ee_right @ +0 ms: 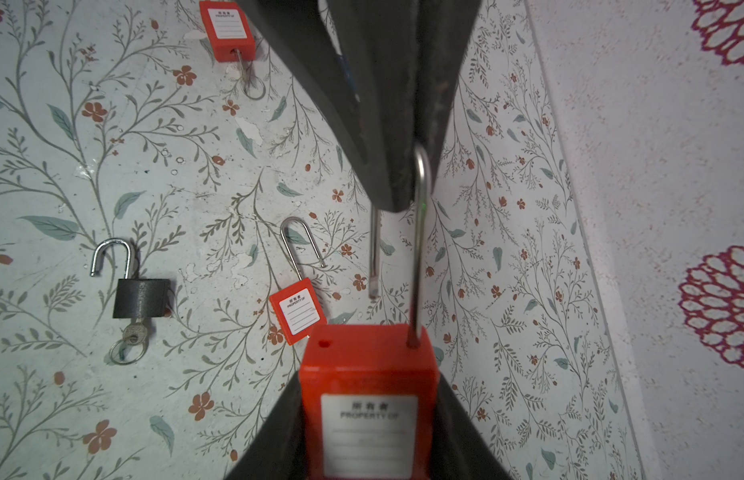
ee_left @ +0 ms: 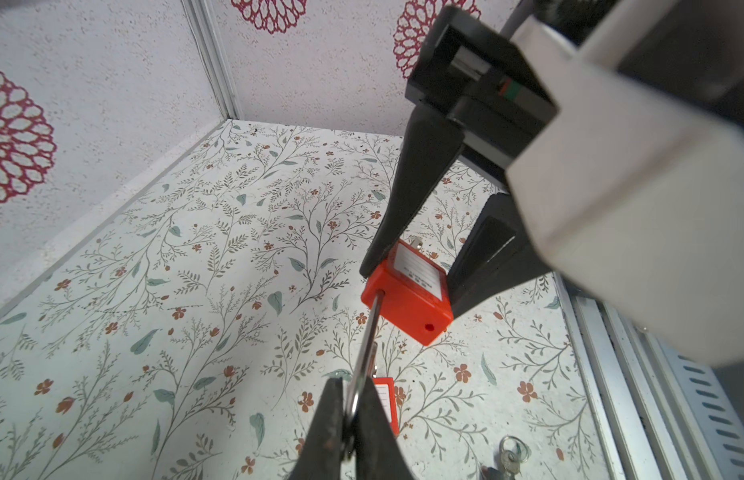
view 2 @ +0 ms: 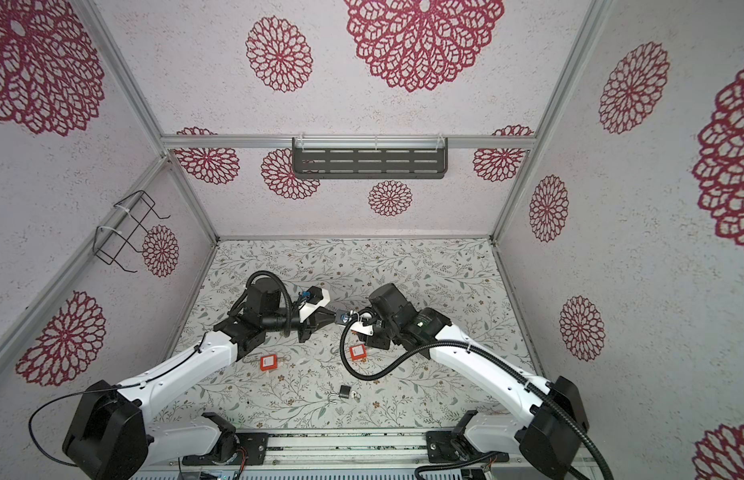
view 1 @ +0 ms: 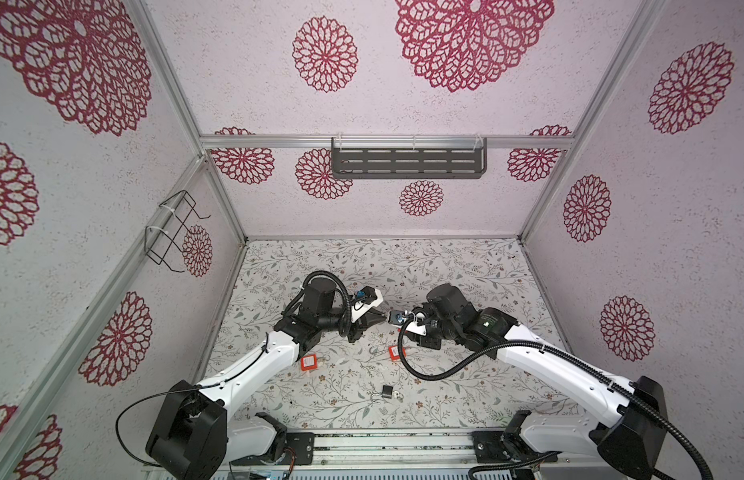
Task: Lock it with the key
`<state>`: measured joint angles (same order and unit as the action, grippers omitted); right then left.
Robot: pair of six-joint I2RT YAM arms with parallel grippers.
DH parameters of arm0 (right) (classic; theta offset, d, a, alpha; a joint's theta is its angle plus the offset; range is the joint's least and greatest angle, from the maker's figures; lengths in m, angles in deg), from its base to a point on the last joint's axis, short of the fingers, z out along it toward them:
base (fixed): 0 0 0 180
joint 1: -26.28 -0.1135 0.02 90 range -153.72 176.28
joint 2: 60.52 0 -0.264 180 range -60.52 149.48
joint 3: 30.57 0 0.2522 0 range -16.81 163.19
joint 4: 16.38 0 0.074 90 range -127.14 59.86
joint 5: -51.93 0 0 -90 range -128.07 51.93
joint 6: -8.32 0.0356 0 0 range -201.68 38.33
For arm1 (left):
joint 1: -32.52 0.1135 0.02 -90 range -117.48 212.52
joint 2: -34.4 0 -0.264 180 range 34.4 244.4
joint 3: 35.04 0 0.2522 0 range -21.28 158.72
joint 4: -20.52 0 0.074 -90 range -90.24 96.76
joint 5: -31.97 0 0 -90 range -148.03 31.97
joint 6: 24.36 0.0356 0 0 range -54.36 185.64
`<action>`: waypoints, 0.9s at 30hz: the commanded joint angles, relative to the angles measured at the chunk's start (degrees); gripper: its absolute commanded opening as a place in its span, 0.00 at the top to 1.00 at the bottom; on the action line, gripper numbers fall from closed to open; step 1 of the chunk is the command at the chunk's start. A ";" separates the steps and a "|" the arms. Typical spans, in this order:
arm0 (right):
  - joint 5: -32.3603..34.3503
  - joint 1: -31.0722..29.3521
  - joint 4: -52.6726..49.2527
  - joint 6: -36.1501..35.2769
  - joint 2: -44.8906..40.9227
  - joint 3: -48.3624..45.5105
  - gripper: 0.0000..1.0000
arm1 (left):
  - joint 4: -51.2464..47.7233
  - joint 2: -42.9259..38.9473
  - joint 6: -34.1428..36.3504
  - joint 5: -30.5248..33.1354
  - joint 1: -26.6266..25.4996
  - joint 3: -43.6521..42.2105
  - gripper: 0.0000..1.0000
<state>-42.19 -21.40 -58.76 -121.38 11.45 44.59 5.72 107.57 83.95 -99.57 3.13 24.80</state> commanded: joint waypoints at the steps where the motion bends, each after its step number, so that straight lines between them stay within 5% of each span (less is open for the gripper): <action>1: 0.58 -0.36 1.70 -0.64 -1.95 -0.44 0.64 | -0.39 0.57 0.68 -1.39 -0.58 1.99 0.98; 5: 1.67 -0.40 1.53 1.00 -2.40 -0.17 0.29 | -1.51 0.84 0.74 -2.02 -0.54 2.52 1.00; 8: 3.53 -0.45 0.45 1.21 -3.83 -0.81 0.21 | 1.18 0.57 -0.22 -2.05 -0.43 1.83 1.00; 15: 7.28 -0.18 -0.98 2.34 -12.02 -3.77 0.14 | 6.80 0.64 -3.08 -3.09 -0.47 2.08 1.00; 27: 3.42 3.57 -4.61 5.37 -10.75 0.73 0.21 | 8.97 2.40 -1.65 -7.41 -0.47 3.55 1.00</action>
<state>-37.49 -19.50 -63.50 -118.03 0.15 43.04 12.06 109.47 80.91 -104.14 2.87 26.27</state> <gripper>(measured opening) 0.787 0.062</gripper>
